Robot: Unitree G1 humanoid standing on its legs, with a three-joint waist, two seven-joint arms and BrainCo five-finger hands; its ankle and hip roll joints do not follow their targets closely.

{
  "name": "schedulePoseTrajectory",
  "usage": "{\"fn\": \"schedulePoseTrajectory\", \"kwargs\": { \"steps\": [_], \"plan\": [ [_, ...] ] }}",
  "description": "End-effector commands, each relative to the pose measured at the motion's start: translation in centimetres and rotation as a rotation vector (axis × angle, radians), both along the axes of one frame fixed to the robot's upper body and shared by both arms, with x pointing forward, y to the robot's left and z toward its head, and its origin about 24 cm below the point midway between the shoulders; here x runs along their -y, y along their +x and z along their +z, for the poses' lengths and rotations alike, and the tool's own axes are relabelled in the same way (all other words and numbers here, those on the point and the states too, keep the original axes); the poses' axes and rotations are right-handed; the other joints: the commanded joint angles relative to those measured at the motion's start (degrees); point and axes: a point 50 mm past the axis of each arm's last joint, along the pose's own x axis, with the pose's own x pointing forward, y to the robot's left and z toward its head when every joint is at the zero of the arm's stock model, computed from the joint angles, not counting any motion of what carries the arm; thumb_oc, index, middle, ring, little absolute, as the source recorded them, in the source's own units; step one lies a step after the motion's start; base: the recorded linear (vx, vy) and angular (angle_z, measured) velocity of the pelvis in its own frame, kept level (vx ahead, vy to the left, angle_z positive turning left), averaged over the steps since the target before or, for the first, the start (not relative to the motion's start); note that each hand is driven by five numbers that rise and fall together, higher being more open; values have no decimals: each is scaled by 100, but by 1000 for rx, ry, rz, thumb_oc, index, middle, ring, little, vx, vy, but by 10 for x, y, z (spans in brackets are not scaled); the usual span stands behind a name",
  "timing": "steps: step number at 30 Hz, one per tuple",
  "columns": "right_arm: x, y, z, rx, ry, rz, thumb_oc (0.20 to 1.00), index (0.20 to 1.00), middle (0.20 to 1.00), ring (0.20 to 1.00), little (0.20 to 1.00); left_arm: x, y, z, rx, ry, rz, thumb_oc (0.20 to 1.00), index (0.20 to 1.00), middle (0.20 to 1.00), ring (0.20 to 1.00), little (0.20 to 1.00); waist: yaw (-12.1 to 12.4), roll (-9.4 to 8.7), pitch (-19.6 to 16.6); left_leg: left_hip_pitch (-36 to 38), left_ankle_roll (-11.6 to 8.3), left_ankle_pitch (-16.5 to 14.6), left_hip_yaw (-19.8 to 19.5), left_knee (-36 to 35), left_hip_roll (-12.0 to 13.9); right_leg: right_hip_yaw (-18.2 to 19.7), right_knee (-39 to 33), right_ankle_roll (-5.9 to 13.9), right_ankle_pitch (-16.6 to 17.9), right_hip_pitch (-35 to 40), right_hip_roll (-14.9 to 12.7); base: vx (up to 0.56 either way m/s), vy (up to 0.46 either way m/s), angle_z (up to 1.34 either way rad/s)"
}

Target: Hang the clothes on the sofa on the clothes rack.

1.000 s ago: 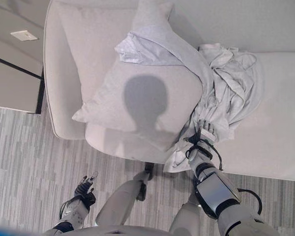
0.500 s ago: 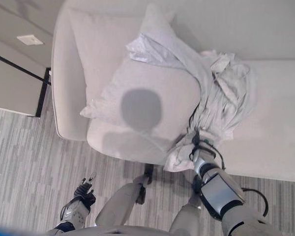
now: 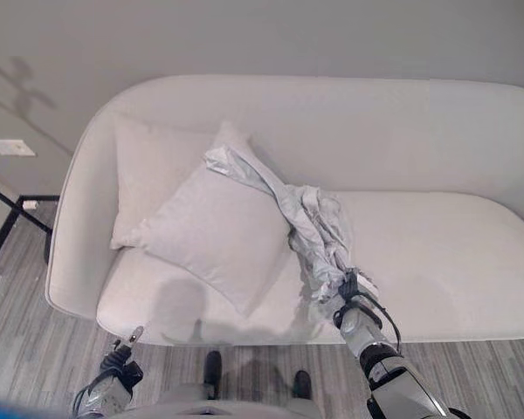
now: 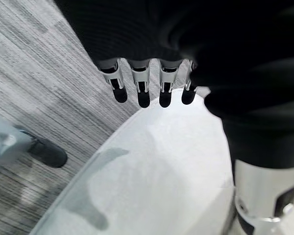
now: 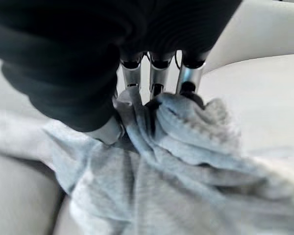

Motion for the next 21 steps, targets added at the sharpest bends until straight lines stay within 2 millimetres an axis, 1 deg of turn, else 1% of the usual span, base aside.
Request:
{"fn": "schedulePoseTrajectory", "kwargs": {
  "steps": [1,2,6,7,8,9,10,11,13,14,15,18,19,20,21],
  "plan": [
    [7,33,41,194,-15,17,200,200,200,200,200,-4,25,11,66,43,-50,1000,1000,1000,1000,1000,58,-72,266,-100,-163,-77,-214,122,476,-199,-156,-214,255,312,55,35,-22,-6],
    [7,35,47,223,-15,23,200,200,200,200,200,-2,25,10,69,41,-64,1000,1000,1000,1000,1000,38,-67,216,-9,-168,-49,-190,33,491,-202,-156,-215,244,356,69,33,-22,0],
    [12,49,88,406,-60,49,200,200,200,200,200,8,28,12,81,40,-148,1000,1000,1000,1000,1000,-42,-36,70,242,-190,5,-152,-153,558,-191,-156,-223,222,497,120,0,0,0],
    [12,48,88,406,-60,48,200,200,200,200,200,8,28,12,81,40,-148,1000,1000,1000,1000,1000,-37,-34,73,247,-191,4,-152,-153,559,-191,-156,-223,221,503,121,0,0,0],
    [13,52,99,458,-65,41,200,200,200,200,200,10,29,12,83,43,-162,1000,1000,1000,1000,1000,-57,-23,38,272,-198,0,-143,-153,570,-199,-156,-227,212,532,132,0,0,0],
    [14,57,121,562,-75,33,200,200,200,200,200,13,32,13,88,45,-188,1000,1000,1000,1000,1000,-82,-16,-36,311,-211,-12,-145,-153,598,-208,-156,-237,204,578,146,0,0,0],
    [15,60,131,608,-83,30,200,200,200,200,200,14,33,14,92,46,-197,1000,1000,1000,1000,1000,-89,-18,-70,330,-213,-21,-147,-153,605,-210,-156,-239,197,602,156,0,0,0],
    [15,60,132,607,-83,30,200,200,200,200,200,15,33,14,91,46,-197,1000,1000,1000,1000,1000,-86,-17,-67,335,-214,-22,-148,-153,605,-211,-156,-240,196,607,157,0,0,0],
    [20,65,154,694,-124,25,200,200,200,200,200,17,33,14,92,43,-216,1000,1000,1000,1000,1000,-85,-13,-124,393,-217,-36,-160,-153,621,-217,-156,-246,183,667,167,5,5,-4],
    [21,69,168,742,-147,25,200,200,200,200,200,19,33,14,92,40,-225,1000,1000,1000,1000,1000,-73,-22,-162,421,-220,-48,-167,-153,624,-224,-156,-251,180,687,173,0,0,0],
    [22,74,187,803,-168,26,200,200,200,200,200,21,32,13,88,34,-237,1000,1000,1000,1000,1000,-50,-37,-210,465,-225,-59,-166,-153,631,-234,-156,-256,170,723,182,0,0,0],
    [18,85,211,871,-155,36,200,200,200,200,200,23,30,11,81,24,-244,1000,1000,1000,1000,1000,1,-74,-279,523,-230,-77,-166,-153,638,-234,-156,-262,159,783,187,0,0,0],
    [15,88,222,903,-152,53,200,200,200,200,200,25,29,11,78,22,-259,1000,1000,1000,1000,1000,11,-91,-297,532,-233,-79,-171,-153,636,-231,-156,-266,155,797,189,0,0,0],
    [15,88,222,903,-152,53,200,200,200,200,200,25,29,11,79,22,-259,1000,1000,1000,1000,1000,9,-88,-293,534,-233,-80,-171,-153,636,-231,-156,-266,155,798,189,0,0,0],
    [11,91,231,926,-156,71,200,200,200,200,200,27,29,11,78,16,-272,1000,1000,1000,1000,1000,21,-98,-306,537,-236,-79,-171,-153,639,-237,-156,-267,152,808,190,0,0,0]
  ]
}}
